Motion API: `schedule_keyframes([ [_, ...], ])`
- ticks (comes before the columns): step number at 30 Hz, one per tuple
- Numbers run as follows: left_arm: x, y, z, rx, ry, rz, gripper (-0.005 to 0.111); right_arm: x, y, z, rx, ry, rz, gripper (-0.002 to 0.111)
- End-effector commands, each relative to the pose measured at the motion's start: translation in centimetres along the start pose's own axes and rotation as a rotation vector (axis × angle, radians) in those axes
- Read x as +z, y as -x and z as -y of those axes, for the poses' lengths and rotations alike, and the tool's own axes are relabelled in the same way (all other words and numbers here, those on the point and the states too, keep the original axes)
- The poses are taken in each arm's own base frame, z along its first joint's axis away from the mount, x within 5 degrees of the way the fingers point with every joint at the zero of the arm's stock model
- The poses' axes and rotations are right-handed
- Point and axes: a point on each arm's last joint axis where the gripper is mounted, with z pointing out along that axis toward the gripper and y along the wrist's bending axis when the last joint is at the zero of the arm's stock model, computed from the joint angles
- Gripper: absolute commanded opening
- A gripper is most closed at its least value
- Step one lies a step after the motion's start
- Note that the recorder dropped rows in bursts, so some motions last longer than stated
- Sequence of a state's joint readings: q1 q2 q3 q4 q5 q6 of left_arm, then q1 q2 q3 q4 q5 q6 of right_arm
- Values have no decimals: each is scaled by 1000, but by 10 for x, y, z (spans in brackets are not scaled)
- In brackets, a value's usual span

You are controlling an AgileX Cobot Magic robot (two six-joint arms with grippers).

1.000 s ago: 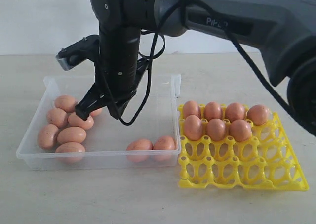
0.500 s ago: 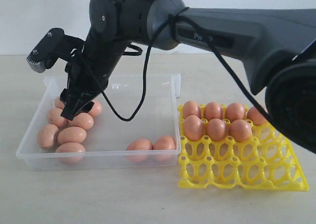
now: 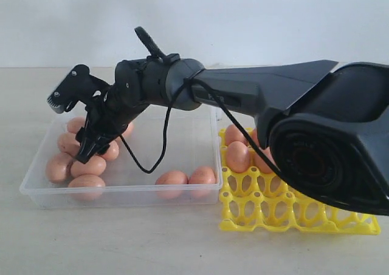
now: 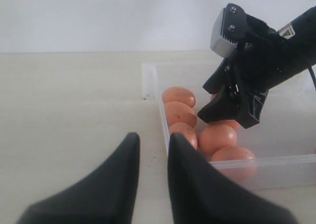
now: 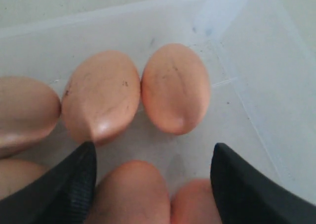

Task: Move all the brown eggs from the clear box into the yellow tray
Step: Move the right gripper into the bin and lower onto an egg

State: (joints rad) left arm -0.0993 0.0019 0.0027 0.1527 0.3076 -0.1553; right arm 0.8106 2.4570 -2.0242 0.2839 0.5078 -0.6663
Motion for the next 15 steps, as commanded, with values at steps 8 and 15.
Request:
schedule_keyframes([
  [8, 0, 1, 0, -15, -5, 5, 22, 5, -10, -4, 51, 36, -62, 55],
  [15, 0, 1, 0, -15, -5, 5, 22, 2, -8, -4, 113, 41, -69, 55],
])
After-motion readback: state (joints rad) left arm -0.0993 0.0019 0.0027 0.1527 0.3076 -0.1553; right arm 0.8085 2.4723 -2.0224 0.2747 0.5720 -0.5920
